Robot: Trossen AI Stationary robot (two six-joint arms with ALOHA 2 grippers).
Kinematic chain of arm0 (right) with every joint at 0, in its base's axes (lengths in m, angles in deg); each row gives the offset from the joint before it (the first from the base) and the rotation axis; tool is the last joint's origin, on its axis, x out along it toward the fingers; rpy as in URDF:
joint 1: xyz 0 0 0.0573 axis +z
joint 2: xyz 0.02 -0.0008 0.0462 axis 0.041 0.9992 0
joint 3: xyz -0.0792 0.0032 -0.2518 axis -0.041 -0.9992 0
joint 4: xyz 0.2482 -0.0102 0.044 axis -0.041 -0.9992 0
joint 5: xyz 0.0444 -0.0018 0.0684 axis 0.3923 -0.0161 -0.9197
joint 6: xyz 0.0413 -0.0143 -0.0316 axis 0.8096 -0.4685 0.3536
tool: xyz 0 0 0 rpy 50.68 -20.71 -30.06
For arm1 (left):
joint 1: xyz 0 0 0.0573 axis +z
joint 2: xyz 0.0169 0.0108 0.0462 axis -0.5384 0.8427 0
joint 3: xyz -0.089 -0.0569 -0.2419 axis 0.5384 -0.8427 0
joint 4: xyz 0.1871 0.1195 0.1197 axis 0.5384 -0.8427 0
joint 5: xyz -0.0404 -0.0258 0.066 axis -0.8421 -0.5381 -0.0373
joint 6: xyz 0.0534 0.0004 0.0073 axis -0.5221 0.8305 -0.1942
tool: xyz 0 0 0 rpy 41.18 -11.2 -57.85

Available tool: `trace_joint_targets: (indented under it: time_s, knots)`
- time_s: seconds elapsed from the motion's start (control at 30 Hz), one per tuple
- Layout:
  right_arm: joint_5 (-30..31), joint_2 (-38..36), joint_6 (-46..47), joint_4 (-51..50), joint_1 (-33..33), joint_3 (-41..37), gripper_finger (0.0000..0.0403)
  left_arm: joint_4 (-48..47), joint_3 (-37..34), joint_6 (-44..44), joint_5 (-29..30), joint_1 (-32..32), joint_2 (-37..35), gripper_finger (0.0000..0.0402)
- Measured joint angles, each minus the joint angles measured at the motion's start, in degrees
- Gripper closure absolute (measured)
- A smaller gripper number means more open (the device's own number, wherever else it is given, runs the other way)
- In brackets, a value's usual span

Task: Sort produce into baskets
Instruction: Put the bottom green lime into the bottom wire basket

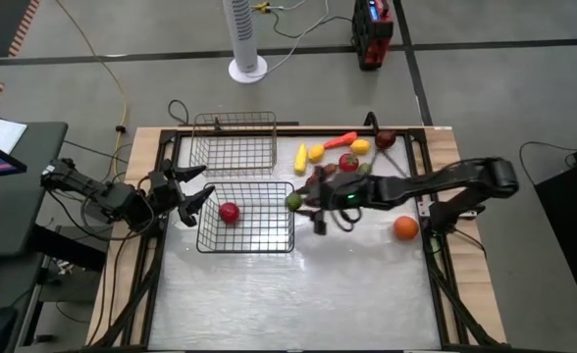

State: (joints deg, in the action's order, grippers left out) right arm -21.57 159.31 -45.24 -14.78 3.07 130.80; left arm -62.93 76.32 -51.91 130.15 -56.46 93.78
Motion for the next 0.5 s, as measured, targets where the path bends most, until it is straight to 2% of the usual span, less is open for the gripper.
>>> trace_joint_targets:
  time_s: [0.13, 0.33, 0.43, 0.5]
  knots:
    - [-4.2, 8.4, 0.0, -1.5, -0.1, 6.5, 0.0147, -0.1, 0.0, 0.1, -0.1, 0.0, 0.0, 0.0097]
    - [-12.6, 15.4, 0.1, -16.9, -1.8, 19.1, 0.0119, -0.1, 0.0, 0.8, -2.8, 0.0, 0.0, 0.0097]
    - [-12.1, 16.4, -1.2, -24.2, -2.1, 22.8, 0.0099, -0.2, 0.0, 1.0, -3.6, 0.0, 0.0, 0.0097]
    - [-9.0, 15.4, -2.1, -27.4, -2.1, 24.0, 0.0090, -0.9, 0.0, 1.3, -4.4, 0.0, 0.0, 0.0097]
